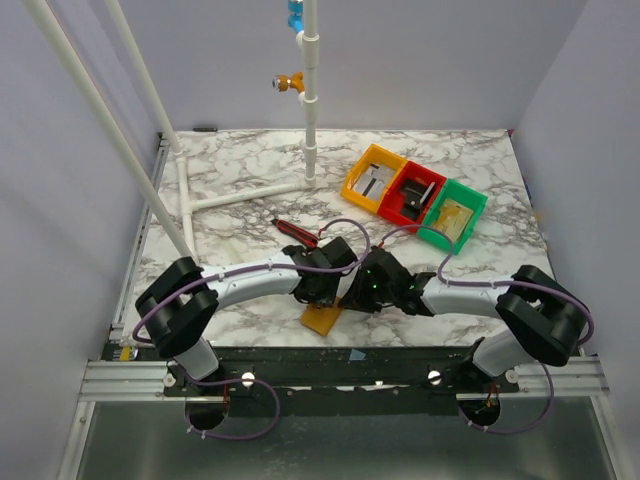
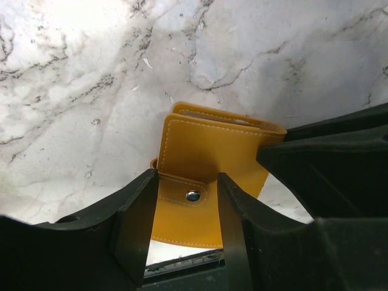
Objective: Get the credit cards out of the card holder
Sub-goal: Open the card holder at the center of the board.
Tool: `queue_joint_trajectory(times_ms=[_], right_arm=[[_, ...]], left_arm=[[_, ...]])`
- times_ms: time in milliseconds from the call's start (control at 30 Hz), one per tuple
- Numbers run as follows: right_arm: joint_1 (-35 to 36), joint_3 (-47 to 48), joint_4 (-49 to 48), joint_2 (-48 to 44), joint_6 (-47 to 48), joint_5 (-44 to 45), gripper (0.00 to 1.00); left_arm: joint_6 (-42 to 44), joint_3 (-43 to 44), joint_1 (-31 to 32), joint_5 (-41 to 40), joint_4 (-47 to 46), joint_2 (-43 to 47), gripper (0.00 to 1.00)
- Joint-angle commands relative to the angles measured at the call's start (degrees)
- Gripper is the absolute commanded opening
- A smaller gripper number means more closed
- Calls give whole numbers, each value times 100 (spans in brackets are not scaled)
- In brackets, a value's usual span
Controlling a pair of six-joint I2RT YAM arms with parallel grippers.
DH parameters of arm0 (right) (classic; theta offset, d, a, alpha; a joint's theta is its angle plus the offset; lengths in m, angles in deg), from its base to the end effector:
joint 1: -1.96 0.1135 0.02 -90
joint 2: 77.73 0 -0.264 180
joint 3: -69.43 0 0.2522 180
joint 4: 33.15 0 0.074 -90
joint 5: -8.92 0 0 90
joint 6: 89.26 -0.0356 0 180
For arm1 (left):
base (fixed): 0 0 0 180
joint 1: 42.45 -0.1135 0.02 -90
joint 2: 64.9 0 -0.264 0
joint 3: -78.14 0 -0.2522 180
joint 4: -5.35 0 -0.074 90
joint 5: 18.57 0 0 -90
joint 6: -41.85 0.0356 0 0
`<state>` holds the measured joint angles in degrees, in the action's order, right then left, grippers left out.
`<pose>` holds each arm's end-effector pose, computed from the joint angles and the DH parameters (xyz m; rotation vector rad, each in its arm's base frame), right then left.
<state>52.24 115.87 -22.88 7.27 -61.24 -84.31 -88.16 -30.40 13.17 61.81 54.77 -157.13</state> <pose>0.1686 0.2061 0.1368 0.2425 2.6421 0.8690 0.1760 -0.2468 0.1852 0.3370 2.7592 -0.2026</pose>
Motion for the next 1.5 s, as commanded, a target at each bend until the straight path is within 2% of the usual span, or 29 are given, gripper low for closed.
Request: queue_joint_trajectory(times_ms=[0,267,733,967,1067,1100,1267,1467], right_arm=[[-18,-143,173,215,-29,-3,26],[-18,-122,182,281,-44,-12,24],[-20,-96,226,287,-24,6,23],[-14,-100,247,265,-1,39,22],[-18,-93,277,252,26,58,22],[-18,-91,278,253,32,67,22],[-18,-75,304,307,66,83,20],[-18,-70,305,350,88,128,19]], left_arm=[[-147,-22,216,-284,285,152,45],[-213,-80,396,-509,484,288,45],[-146,-175,534,-343,170,-74,39],[-301,-207,545,-680,199,-326,39],[-374,-231,547,-853,247,-425,27],[-386,-240,546,-894,243,-432,19],[-362,-207,547,-927,230,-326,3],[-368,-237,506,-758,202,55,0]])
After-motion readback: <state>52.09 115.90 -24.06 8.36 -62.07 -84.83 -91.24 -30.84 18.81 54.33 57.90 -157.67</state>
